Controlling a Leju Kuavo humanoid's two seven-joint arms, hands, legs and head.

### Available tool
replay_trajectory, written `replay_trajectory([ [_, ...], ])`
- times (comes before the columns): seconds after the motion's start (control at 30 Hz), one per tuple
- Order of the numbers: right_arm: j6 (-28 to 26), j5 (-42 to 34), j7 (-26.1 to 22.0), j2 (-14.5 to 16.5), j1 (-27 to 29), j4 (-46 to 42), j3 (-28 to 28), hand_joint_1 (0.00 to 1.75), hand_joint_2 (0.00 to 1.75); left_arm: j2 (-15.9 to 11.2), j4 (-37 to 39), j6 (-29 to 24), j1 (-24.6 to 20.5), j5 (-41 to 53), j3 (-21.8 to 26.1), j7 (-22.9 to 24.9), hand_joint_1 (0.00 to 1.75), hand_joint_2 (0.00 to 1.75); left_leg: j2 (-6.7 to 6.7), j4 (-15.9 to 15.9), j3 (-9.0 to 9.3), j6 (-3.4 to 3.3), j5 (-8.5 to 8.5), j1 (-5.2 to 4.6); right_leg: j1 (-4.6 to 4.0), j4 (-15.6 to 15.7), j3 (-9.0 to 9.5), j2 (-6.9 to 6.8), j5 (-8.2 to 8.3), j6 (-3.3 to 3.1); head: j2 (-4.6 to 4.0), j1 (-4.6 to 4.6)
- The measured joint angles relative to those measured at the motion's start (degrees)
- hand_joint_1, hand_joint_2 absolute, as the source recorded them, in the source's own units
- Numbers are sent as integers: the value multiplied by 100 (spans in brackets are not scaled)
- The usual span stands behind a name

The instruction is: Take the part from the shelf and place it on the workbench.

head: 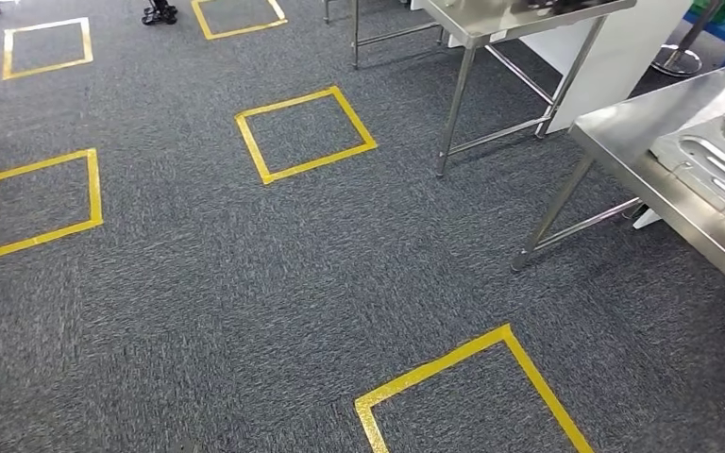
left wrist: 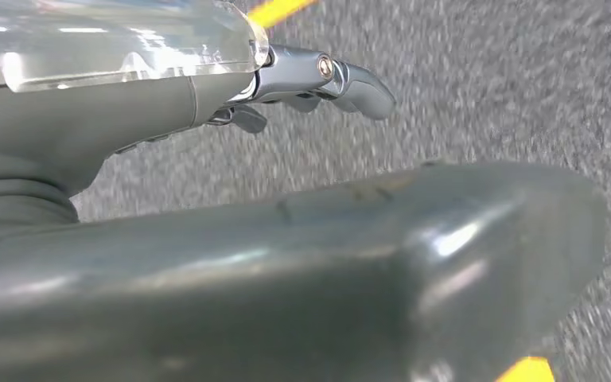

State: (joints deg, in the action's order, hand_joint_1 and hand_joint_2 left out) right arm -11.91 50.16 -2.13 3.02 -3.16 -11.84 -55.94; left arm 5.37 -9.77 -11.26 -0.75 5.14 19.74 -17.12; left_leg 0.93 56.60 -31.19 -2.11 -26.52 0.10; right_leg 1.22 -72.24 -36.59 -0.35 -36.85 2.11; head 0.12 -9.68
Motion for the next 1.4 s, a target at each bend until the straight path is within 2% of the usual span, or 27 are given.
replay_trajectory([
  [0.03,0,6,7,1,9,3,11,0,0,1,0,-1,4,0,0,1,0,0,71,6,-9,-4,5,-9,-1,-185,-93,13,-12,-6,0,0],
  [0.07,1,9,14,2,12,7,19,0,0,1,0,-3,9,-1,0,1,0,0,144,13,-11,-3,6,-15,-1,-139,-77,23,95,-17,-1,0],
  [0.13,10,24,33,4,12,9,40,0,0,2,0,-8,16,-2,0,1,0,0,291,35,-9,6,6,-15,-1,570,249,143,527,-62,-1,0],
  [0.2,29,59,66,4,10,10,71,0,0,8,-1,-16,1,-1,0,-4,0,0,426,72,-36,48,6,-25,-1,1272,563,356,789,-112,0,-1],
  [0.23,36,81,81,4,8,10,87,0,0,12,-1,-20,-5,1,0,-7,0,0,483,82,-58,81,11,-21,-8,1420,624,421,811,-130,0,0],
  [0.3,44,124,109,4,-12,10,119,0,0,14,-1,-25,5,5,0,-11,0,0,592,72,-96,161,36,-7,-23,1462,637,352,809,-172,0,-1],
  [0.37,49,152,137,11,-35,10,150,0,0,13,0,-26,28,10,0,-14,0,0,463,161,-149,220,-27,-4,-11,1530,666,225,848,-248,-1,-2],
  [0.4,50,161,149,16,-37,10,160,0,0,10,-1,-23,27,13,0,-14,0,0,320,353,-243,245,-154,-8,-2,1566,680,150,865,-283,0,-2],
  [0.47,54,178,174,24,-22,10,169,0,0,8,-1,-14,2,22,-1,-13,0,0,53,1059,-580,291,-543,12,-13,1589,688,-7,870,-321,0,-3],
  [0.5,54,185,190,26,-15,10,172,0,0,8,-1,-8,-9,34,-2,-10,0,0,9,1437,-760,318,-702,33,-21,1586,686,-93,866,-325,0,-2],
  [0.53,54,196,207,27,-12,10,175,0,0,8,0,-5,-12,53,-3,-5,0,0,-11,1672,-867,342,-764,53,-25,1583,685,-171,861,-323,-1,-2],
  [0.57,53,208,227,28,-14,10,182,0,0,7,0,-3,-9,70,-3,2,0,0,-30,1695,-867,363,-716,72,-26,1578,687,-243,853,-317,-1,-2],
  [0.63,50,235,262,37,-25,10,203,0,0,1,0,-2,-6,95,-3,17,0,0,-156,1096,-532,382,-375,96,-23,1561,706,-374,825,-285,-1,-2],
  [0.7,49,254,283,46,-28,10,232,0,0,-2,-1,-4,-27,98,-2,30,0,0,-411,350,-133,347,-118,77,-46,1529,733,-489,778,-224,0,-2],
  [0.77,52,272,292,51,-40,10,256,0,0,-2,-1,-9,-41,98,-2,42,0,0,-492,105,-25,282,-79,48,-77,1513,758,-586,749,-163,0,-1],
  [0.83,62,292,297,66,-73,10,272,0,0,-2,0,-13,-26,99,-2,48,0,0,-363,91,-43,209,-50,49,-62,1511,783,-645,730,-100,-1,-1],
  [0.9,75,309,298,82,-87,10,286,0,0,-2,0,-14,-19,101,-2,48,0,0,-248,53,-38,130,-9,55,-25,1303,707,-428,553,-44,-1,-1],
  [0.97,90,317,302,88,-70,10,292,0,0,-2,-1,-12,-31,103,-2,45,0,0,-128,39,-50,79,20,46,-9,631,389,-104,167,-32,1,0],
  [1.0,97,317,305,89,-58,10,292,0,0,-2,-1,-9,-37,105,-3,44,0,0,-57,41,-63,66,26,33,-10,219,181,-28,-3,-38,0,0],
  [1.03,102,317,309,89,-47,10,292,0,0,-2,-1,-7,-38,108,-3,43,0,0,22,44,-69,58,30,21,-12,-85,18,4,-79,-45,1,0],
  [1.07,109,316,311,89,-39,11,292,0,0,-2,-1,-3,-34,113,-4,43,0,0,102,48,-70,55,32,11,-13,-193,-58,18,-38,-56,0,0],
  [1.1,118,316,313,89,-36,11,292,0,0,-2,0,-1,-30,118,-4,44,0,0,184,56,-66,55,32,6,-13,-61,-20,33,122,-71,-1,0],
  [1.13,131,315,313,89,-36,12,292,0,0,-2,0,2,-27,122,-5,45,0,0,263,65,-59,59,29,4,-11,278,119,71,356,-89,-1,0],
  [1.2,175,311,313,88,-35,12,292,0,0,-1,-1,6,-33,134,-9,54,0,0,404,95,-65,88,22,2,-4,1044,447,295,704,-128,-1,0],
  [1.27,262,308,309,87,-38,11,293,0,0,1,-1,7,-43,166,-15,75,0,0,522,113,-105,155,32,8,-18,1365,575,428,781,-162,-1,-1],
  [1.33,386,316,302,88,-60,11,299,0,0,-1,-1,4,-31,194,-21,102,0,0,626,102,-143,241,53,22,-27,1399,576,323,806,-219,-1,-1],
  [1.4,523,333,299,92,-74,12,311,0,0,-3,-1,-7,-19,198,-24,119,0,0,482,251,-226,292,-57,14,-11,1463,595,188,844,-305,-1,-1],
])
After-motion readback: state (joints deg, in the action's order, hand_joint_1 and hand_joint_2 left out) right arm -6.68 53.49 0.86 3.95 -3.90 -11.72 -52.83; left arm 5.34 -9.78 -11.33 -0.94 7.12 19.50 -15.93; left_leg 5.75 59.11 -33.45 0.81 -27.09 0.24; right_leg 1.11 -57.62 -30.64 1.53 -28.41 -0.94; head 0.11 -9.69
